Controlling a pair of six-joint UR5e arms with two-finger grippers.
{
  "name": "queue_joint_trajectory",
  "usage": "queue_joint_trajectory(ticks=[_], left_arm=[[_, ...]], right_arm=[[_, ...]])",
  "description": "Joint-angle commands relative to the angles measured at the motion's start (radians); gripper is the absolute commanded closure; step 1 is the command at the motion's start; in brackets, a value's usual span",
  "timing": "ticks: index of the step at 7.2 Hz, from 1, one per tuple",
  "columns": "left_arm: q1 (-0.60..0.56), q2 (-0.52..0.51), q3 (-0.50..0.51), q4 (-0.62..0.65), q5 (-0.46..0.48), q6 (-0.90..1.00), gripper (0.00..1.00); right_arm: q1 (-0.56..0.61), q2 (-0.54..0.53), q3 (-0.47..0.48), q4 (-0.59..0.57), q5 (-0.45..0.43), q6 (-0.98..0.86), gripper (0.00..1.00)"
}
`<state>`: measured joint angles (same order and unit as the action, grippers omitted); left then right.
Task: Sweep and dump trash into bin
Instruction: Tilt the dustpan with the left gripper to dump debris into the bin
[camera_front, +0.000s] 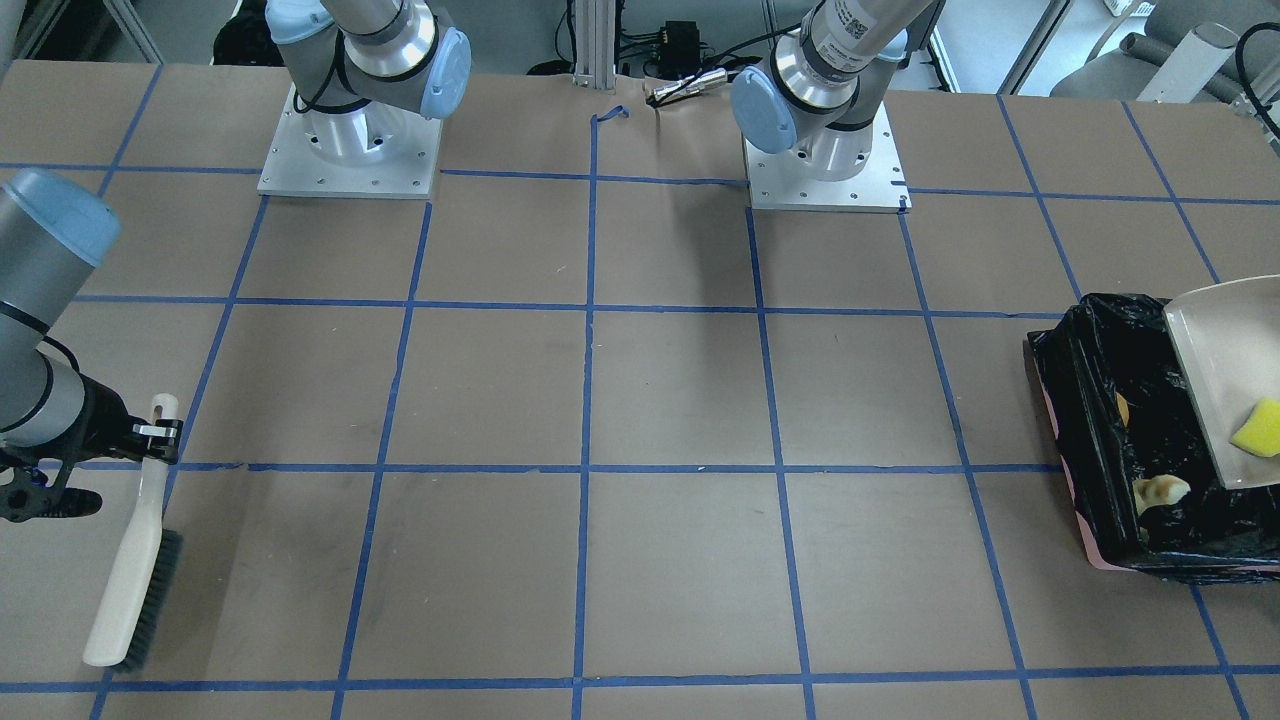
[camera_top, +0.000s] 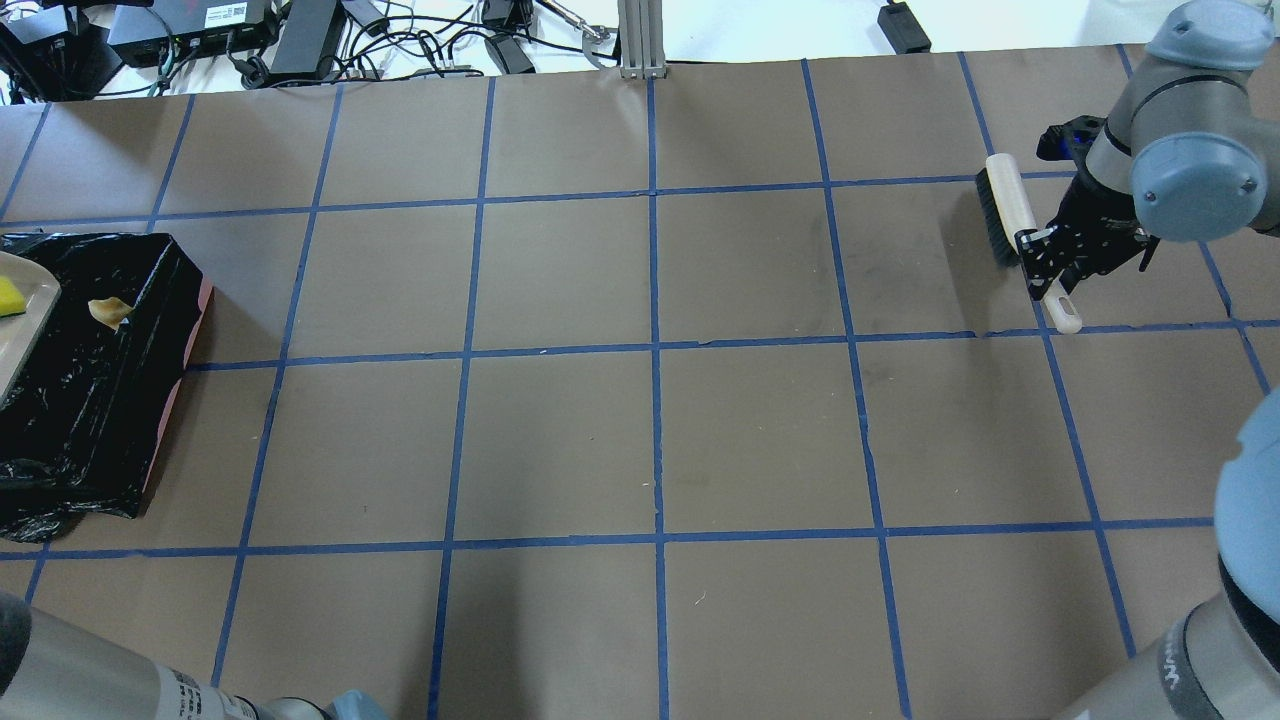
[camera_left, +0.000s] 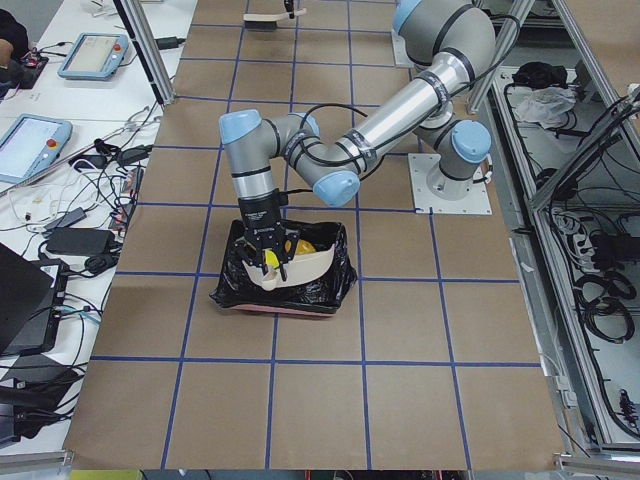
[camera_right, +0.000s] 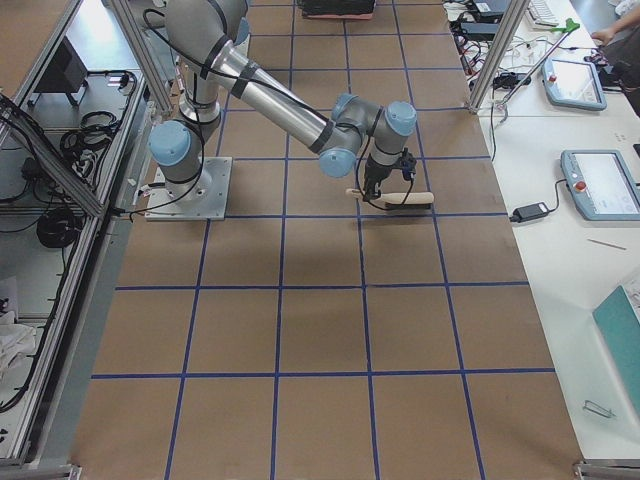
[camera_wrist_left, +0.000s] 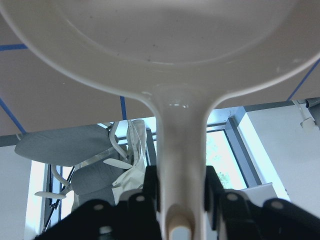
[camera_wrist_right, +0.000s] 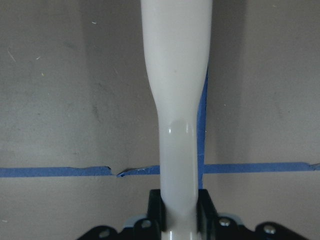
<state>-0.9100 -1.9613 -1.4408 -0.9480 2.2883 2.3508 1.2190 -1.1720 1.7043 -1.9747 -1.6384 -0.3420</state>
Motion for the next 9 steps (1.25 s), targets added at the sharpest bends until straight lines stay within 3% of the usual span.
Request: queue_joint_trajectory(ticks=[1, 2, 3, 4, 7, 8, 9], left_arm=[[-0.003, -0.004, -0.01, 0.115, 0.099, -0.016, 1.0], [-0.027, -0.013, -0.03, 0.191, 0.133, -0.042, 1.0], [-0.083, 0.01, -0.059, 0.219, 0.143, -0.042, 1.0], [-0.108, 0.016, -0.064, 0.216, 0.151, -0.044, 1.0], [-0.119, 0.024, -0.076, 0.212, 0.191, -0.048, 1.0], [-0.125, 0.027, -0.082, 0.212, 0.186, -0.05, 1.0], [-0.125, 0.033, -0.07, 0.201, 0.168, -0.047, 1.0]], right_arm=[[0.001, 0.005, 0.0, 0.005, 0.0, 0.017, 1.0], [0.001, 0.006, 0.0, 0.004, -0.001, 0.017, 1.0], [0.001, 0.009, 0.0, -0.003, -0.006, 0.015, 0.94], [-0.001, 0.011, 0.0, 0.003, -0.011, 0.014, 0.63], [0.001, 0.011, 0.0, 0.004, -0.003, 0.015, 0.56], [0.001, 0.011, -0.002, 0.002, 0.0, 0.015, 0.48], [0.001, 0.009, -0.012, -0.004, 0.0, 0.015, 0.29]])
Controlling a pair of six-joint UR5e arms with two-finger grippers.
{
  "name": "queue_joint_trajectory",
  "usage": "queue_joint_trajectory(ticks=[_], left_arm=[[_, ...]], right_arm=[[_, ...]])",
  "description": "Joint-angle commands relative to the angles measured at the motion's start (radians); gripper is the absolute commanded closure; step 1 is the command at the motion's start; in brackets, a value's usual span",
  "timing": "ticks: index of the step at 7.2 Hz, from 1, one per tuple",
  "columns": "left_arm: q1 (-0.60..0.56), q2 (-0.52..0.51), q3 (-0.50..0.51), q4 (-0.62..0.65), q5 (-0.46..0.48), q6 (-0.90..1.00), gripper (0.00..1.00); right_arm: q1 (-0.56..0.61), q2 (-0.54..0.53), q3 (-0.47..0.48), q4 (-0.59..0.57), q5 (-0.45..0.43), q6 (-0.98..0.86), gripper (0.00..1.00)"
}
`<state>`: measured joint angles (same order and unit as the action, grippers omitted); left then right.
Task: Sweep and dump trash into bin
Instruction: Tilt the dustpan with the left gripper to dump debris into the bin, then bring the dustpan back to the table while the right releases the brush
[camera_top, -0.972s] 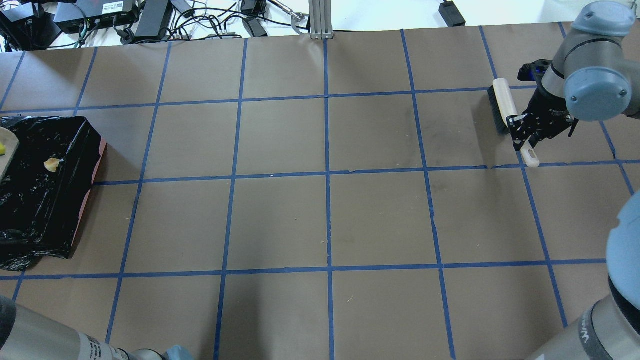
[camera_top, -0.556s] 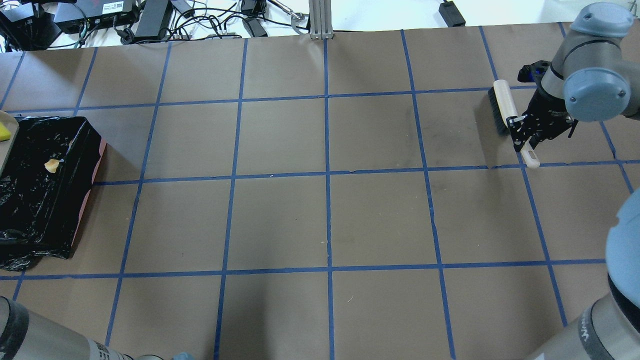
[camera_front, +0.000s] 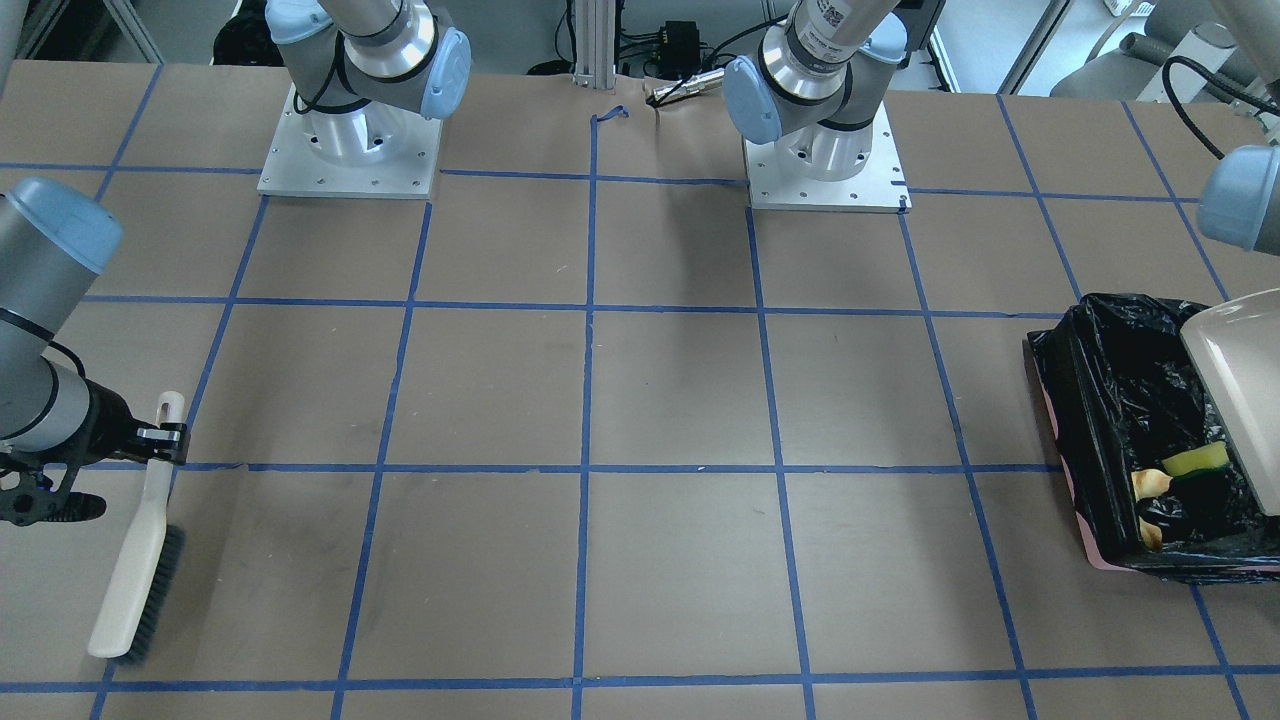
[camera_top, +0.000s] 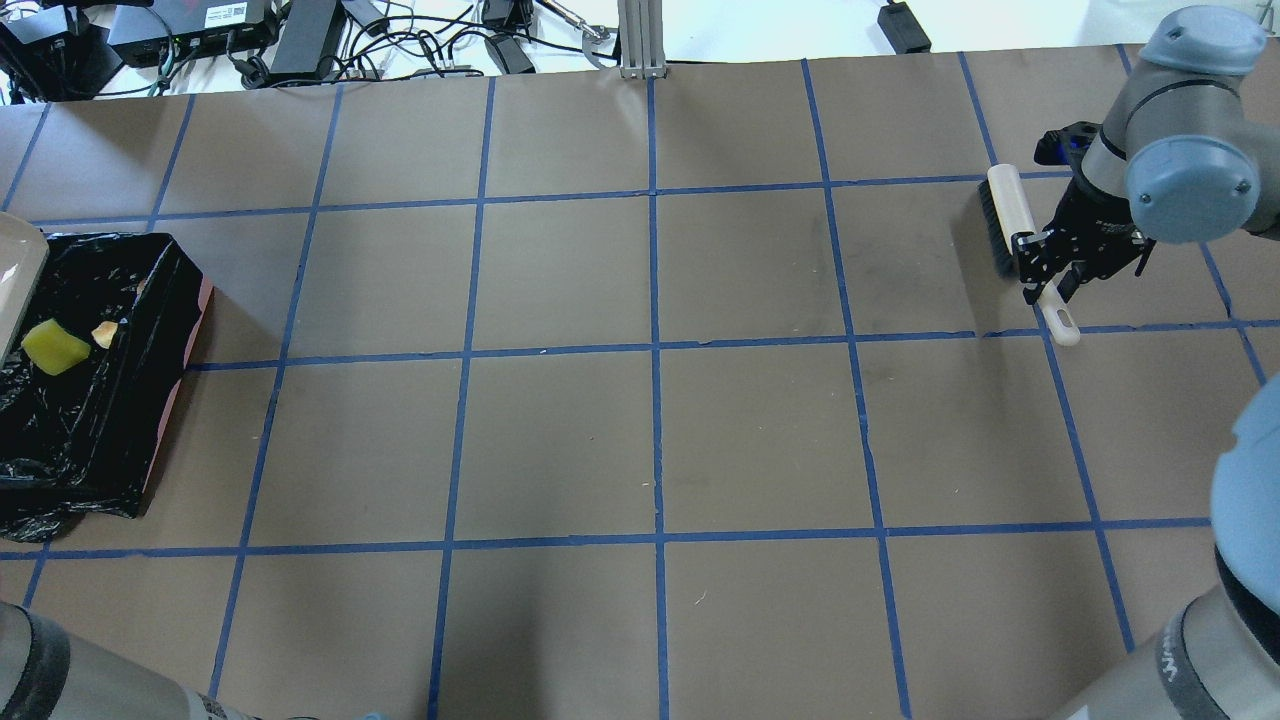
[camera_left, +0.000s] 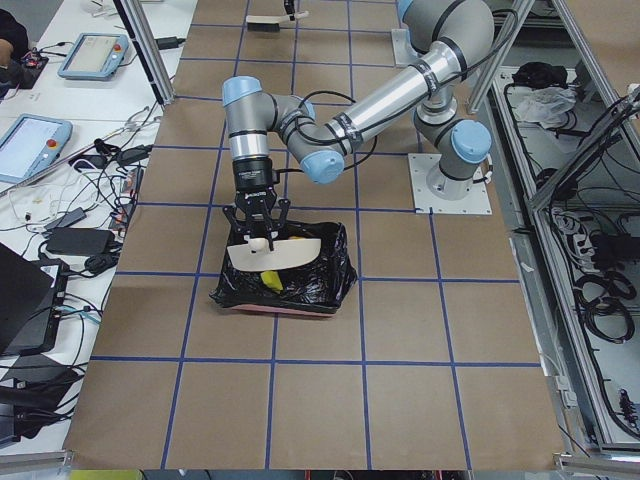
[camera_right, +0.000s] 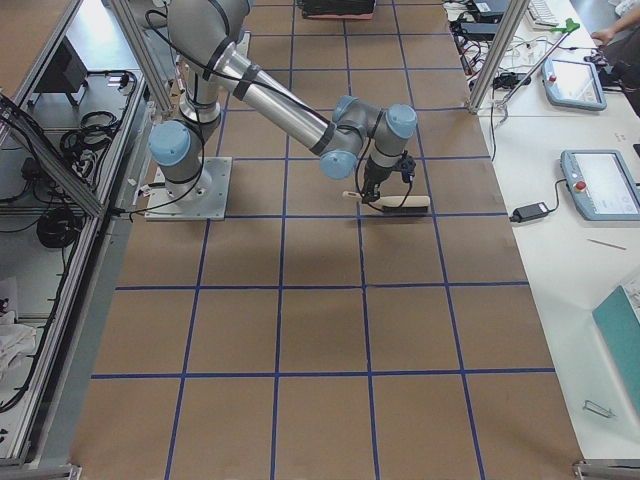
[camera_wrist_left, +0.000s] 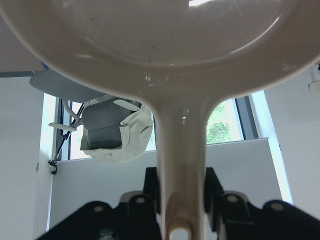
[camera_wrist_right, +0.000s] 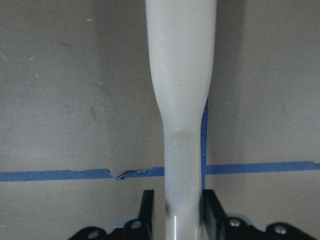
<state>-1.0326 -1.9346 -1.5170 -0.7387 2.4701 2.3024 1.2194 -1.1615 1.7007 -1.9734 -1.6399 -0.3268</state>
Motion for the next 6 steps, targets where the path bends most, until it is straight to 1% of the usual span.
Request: queue_joint_trajectory(ticks=[1, 2, 3, 4, 5, 6], left_arm=[[-0.001, 0.026, 0.027, -0.062, -0.038, 0.002, 1.0], [-0.001, 0.054, 0.088, -0.171, -0.086, 0.005, 1.0], [0.0, 0.077, 0.165, -0.327, -0.176, 0.011, 1.0], [0.0, 0.109, 0.216, -0.453, -0.294, 0.011, 1.0], [-0.001, 0.123, 0.215, -0.493, -0.477, 0.02, 1.0], [-0.007, 0.094, 0.204, -0.531, -0.605, 0.011, 1.0]], right_arm=[[0.0, -0.003, -0.038, 0.001, 0.003, -0.001, 0.19], [0.005, -0.013, -0.08, 0.025, 0.003, -0.008, 0.13], [0.017, -0.035, -0.145, 0.125, 0.027, -0.003, 0.12], [0.093, -0.07, -0.212, 0.201, 0.047, 0.015, 0.07], [0.167, -0.113, -0.219, 0.243, 0.051, 0.062, 0.01], [0.26, -0.169, -0.22, 0.272, 0.052, 0.124, 0.01]])
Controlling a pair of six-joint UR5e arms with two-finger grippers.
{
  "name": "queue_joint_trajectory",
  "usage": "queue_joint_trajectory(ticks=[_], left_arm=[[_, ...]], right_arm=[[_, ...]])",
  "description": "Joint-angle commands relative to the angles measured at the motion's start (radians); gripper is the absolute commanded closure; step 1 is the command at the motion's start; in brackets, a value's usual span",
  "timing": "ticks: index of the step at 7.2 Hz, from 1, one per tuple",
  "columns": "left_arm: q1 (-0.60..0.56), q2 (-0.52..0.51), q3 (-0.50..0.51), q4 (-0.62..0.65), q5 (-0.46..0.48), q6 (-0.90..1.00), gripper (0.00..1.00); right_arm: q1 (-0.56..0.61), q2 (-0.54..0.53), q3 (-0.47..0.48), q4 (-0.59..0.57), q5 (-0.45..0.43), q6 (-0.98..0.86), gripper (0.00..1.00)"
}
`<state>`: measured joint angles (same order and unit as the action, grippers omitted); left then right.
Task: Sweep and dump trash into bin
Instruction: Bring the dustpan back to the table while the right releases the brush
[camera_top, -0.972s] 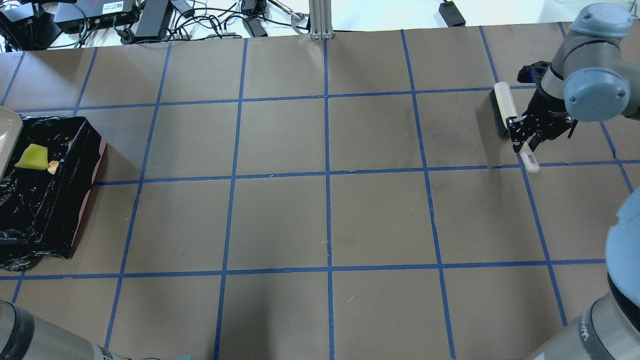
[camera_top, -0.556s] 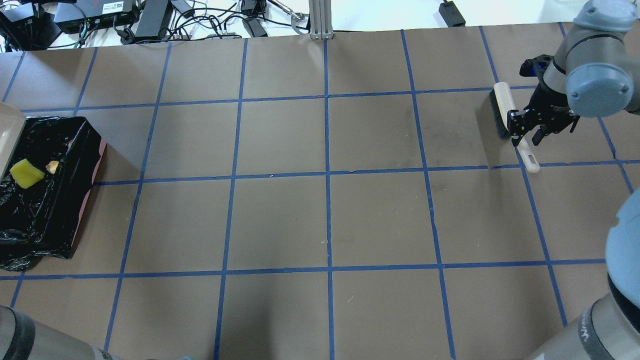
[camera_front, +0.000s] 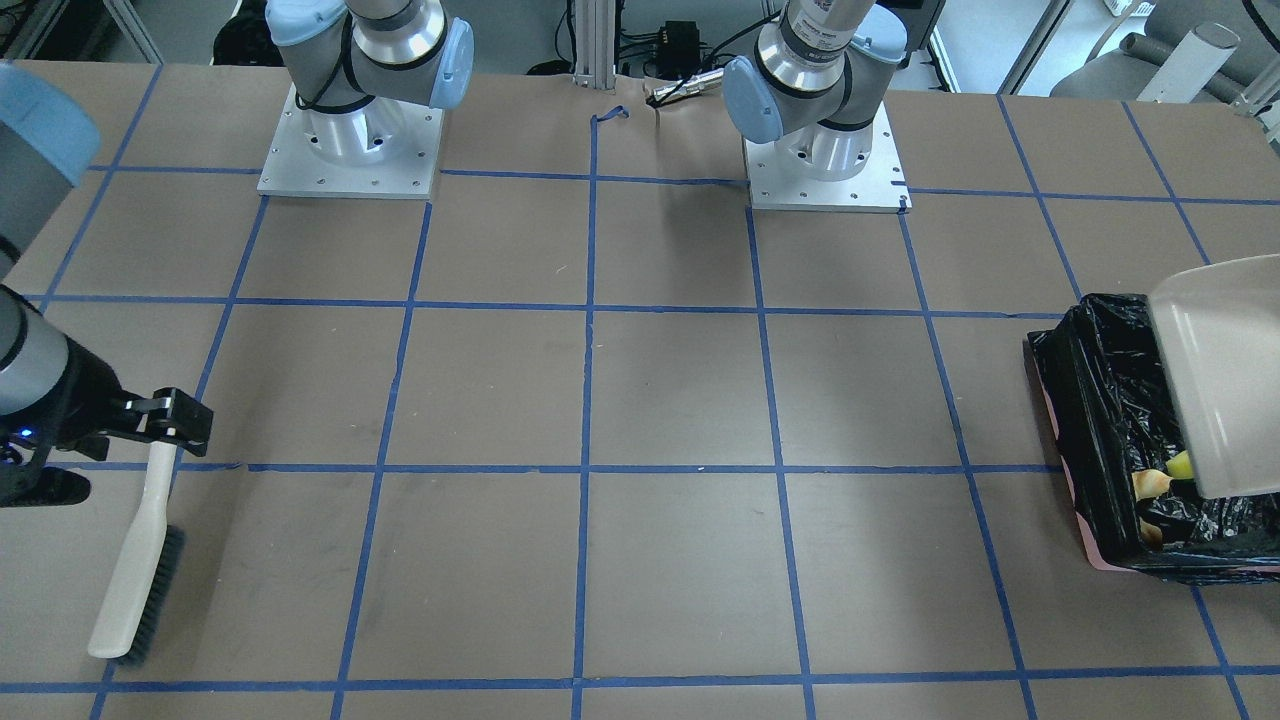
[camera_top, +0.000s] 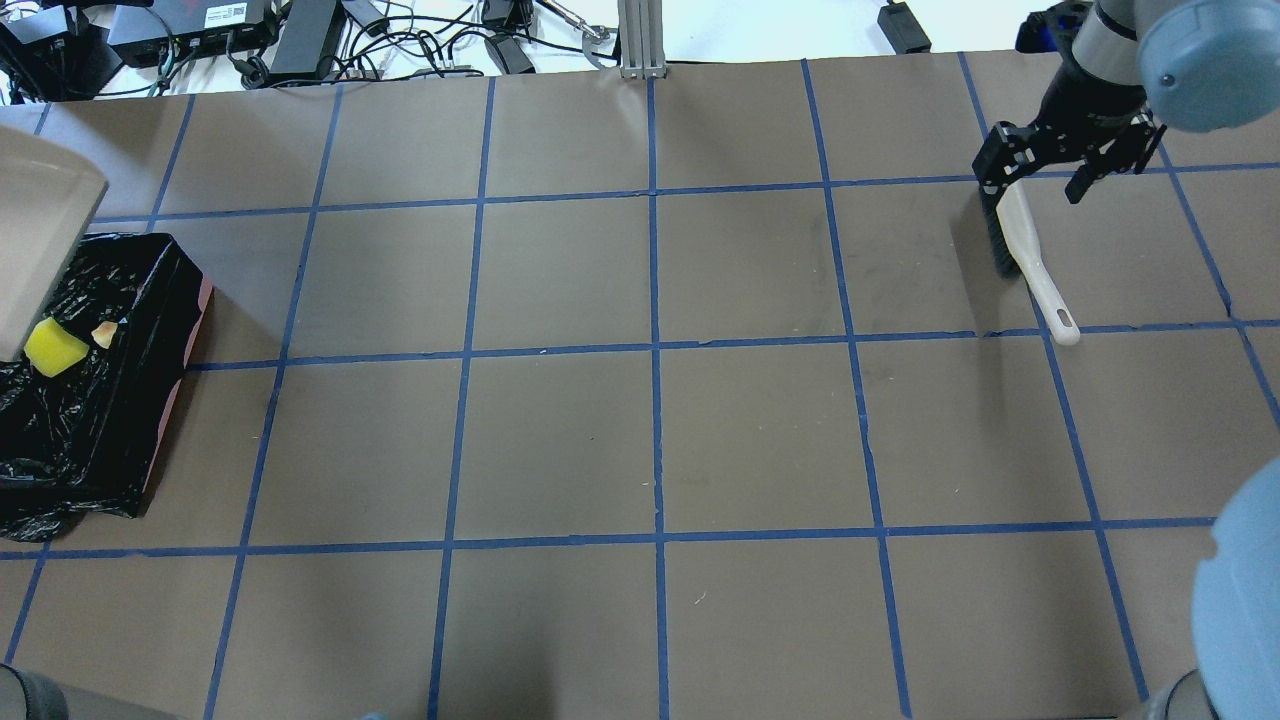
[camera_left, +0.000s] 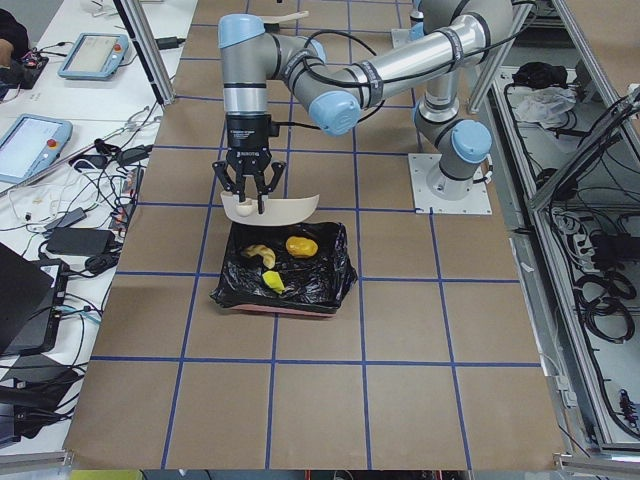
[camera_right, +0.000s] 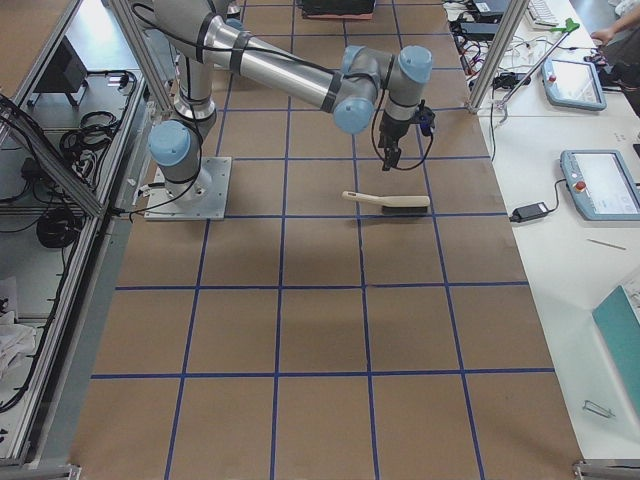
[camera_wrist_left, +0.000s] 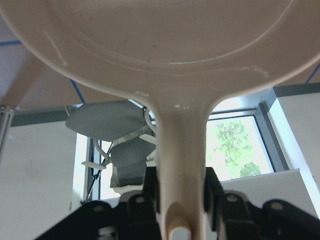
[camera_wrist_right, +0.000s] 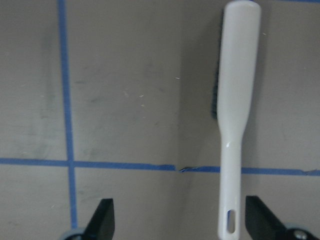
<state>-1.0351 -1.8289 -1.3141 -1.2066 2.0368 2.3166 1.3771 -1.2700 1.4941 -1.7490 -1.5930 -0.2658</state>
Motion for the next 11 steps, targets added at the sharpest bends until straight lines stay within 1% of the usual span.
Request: queue_joint_trajectory(ticks=[1, 2, 3, 4, 5, 6, 7, 8, 9, 11], left_arm=[[-0.047, -0.024, -0.046, -0.079, -0.219, -0.053, 1.0], [-0.113, -0.05, -0.1, -0.062, -0.228, -0.087, 1.0], [-0.172, -0.093, -0.132, -0.003, -0.281, -0.205, 1.0], [-0.25, -0.151, -0.143, 0.065, -0.296, -0.321, 1.0], [-0.305, -0.212, -0.151, 0.155, -0.312, -0.33, 1.0], [-0.325, -0.264, -0.145, 0.157, -0.428, -0.333, 1.0], [-0.326, -0.309, -0.139, 0.16, -0.484, -0.321, 1.0], [-0.332, -0.329, -0.129, 0.173, -0.489, -0.339, 1.0], [-0.341, -0.364, -0.128, 0.211, -0.483, -0.364, 1.0], [-0.344, -0.385, -0.102, 0.197, -0.48, -0.355, 1.0]], right_arm=[[0.161, -0.121, -0.014, 0.115, 0.007, 0.119, 0.01], [0.183, -0.181, -0.014, 0.146, 0.046, 0.163, 0.0], [0.183, -0.233, -0.021, 0.219, 0.05, 0.155, 0.0], [0.181, -0.273, -0.024, 0.255, 0.039, 0.151, 0.0], [0.184, -0.308, -0.015, 0.261, 0.06, 0.151, 0.0], [0.184, -0.31, -0.006, 0.252, 0.057, 0.149, 0.0], [0.186, -0.305, -0.002, 0.255, 0.056, 0.16, 0.0], [0.184, -0.304, 0.014, 0.252, 0.05, 0.146, 0.0], [0.184, -0.302, 0.014, 0.223, 0.045, 0.142, 0.0], [0.186, -0.284, 0.015, 0.178, 0.056, 0.155, 0.0]])
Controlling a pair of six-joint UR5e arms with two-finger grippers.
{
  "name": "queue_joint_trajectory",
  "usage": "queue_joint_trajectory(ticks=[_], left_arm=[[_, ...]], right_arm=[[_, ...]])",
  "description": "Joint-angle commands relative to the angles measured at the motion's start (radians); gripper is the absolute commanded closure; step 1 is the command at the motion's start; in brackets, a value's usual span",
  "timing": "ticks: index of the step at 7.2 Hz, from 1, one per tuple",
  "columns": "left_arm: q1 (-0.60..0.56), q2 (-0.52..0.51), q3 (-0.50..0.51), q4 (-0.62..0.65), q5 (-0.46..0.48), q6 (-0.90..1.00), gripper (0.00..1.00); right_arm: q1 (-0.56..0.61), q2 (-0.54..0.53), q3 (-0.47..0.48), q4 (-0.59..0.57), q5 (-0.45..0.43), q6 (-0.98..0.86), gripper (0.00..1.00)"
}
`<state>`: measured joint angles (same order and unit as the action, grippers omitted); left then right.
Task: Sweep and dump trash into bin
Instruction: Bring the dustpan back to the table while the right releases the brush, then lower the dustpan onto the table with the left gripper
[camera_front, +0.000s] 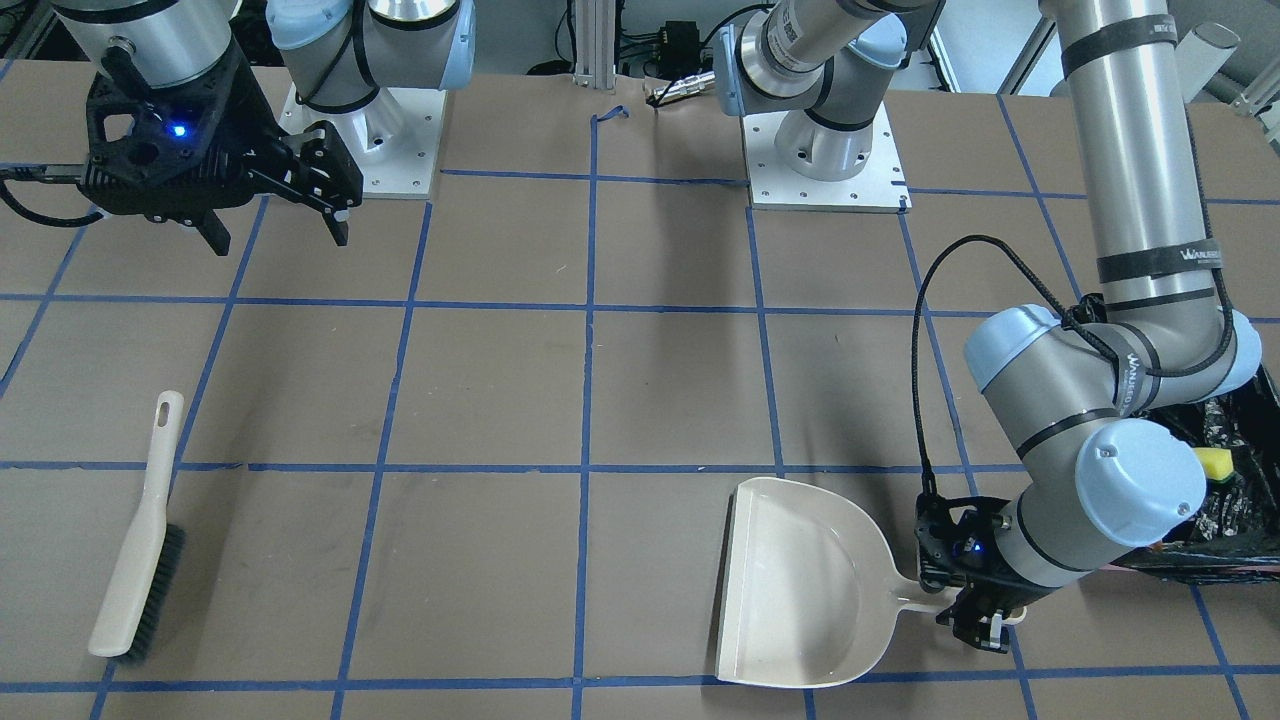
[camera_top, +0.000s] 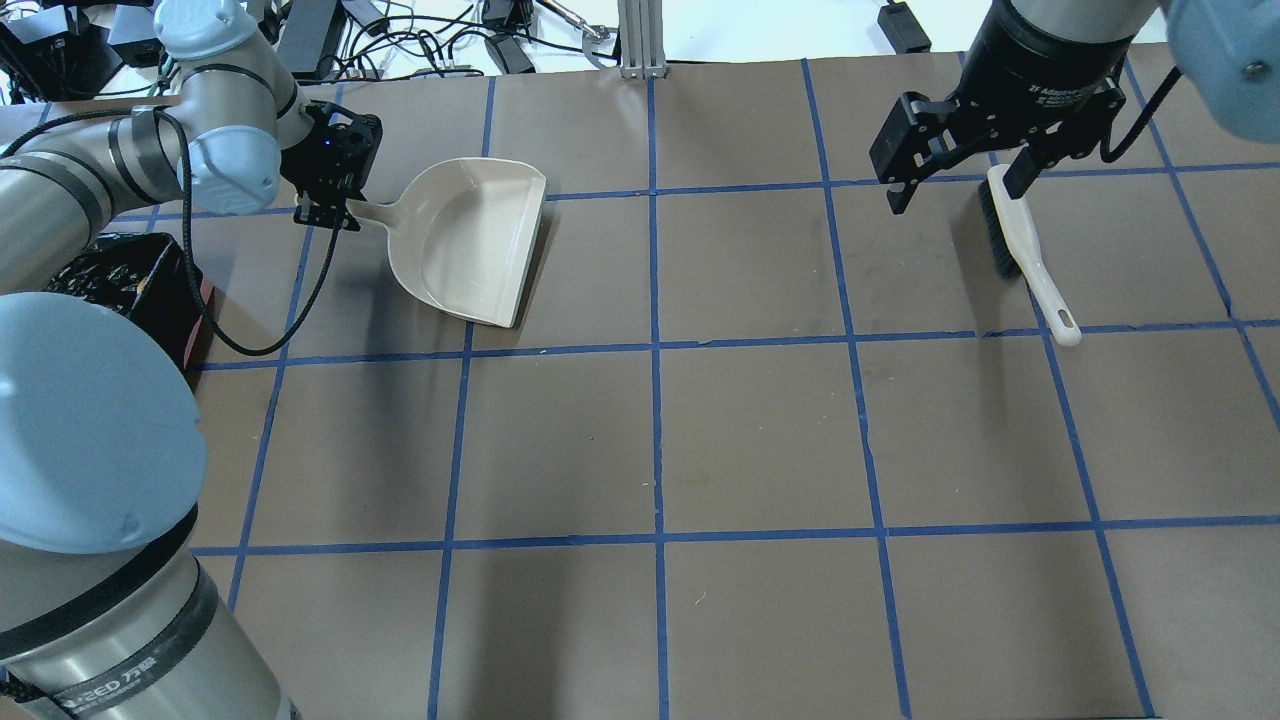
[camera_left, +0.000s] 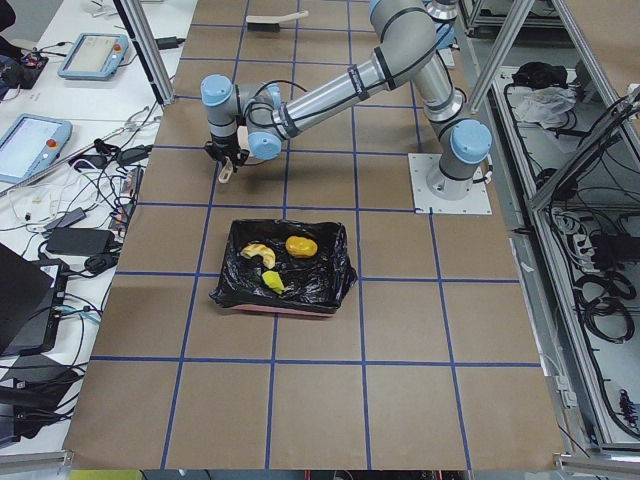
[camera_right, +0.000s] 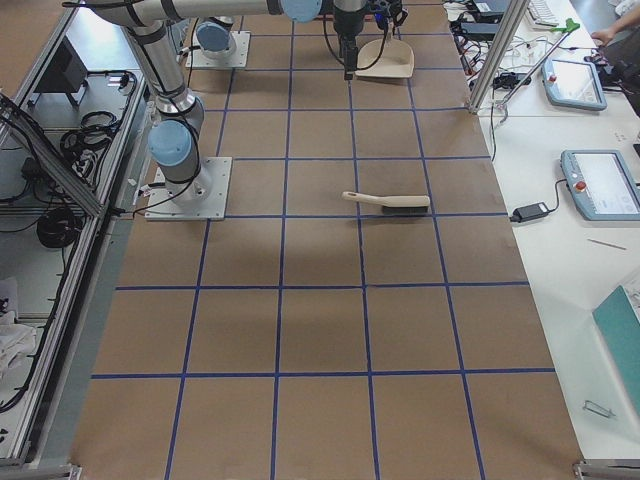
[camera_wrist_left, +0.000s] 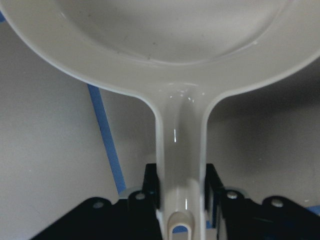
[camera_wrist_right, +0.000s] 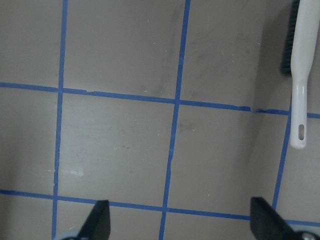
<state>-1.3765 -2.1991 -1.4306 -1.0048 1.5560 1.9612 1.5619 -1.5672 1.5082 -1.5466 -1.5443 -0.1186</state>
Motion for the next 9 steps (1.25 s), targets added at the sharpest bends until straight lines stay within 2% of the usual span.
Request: queue_joint_trajectory(ticks=[1, 5, 6, 9], left_arm=[[-0.003, -0.021, 0.047, -0.035, 0.006, -0.021, 1.0], [-0.015, -0.011, 0.058, -0.19, 0.013, -0.192, 1.0], [-0.016, -0.008, 0.061, -0.192, 0.044, -0.196, 1.0], [-0.018, -0.01, 0.064, -0.192, 0.058, -0.197, 1.0]], right_arm=[[0.001, 0.027, 0.001, -0.074, 0.006, -0.003, 0.0], [0.001, 0.015, 0.001, -0.061, 0.009, 0.004, 0.0], [0.001, 0.018, 0.001, -0.062, 0.01, 0.008, 0.0], [0.001, 0.022, 0.001, -0.066, 0.01, 0.011, 0.0]])
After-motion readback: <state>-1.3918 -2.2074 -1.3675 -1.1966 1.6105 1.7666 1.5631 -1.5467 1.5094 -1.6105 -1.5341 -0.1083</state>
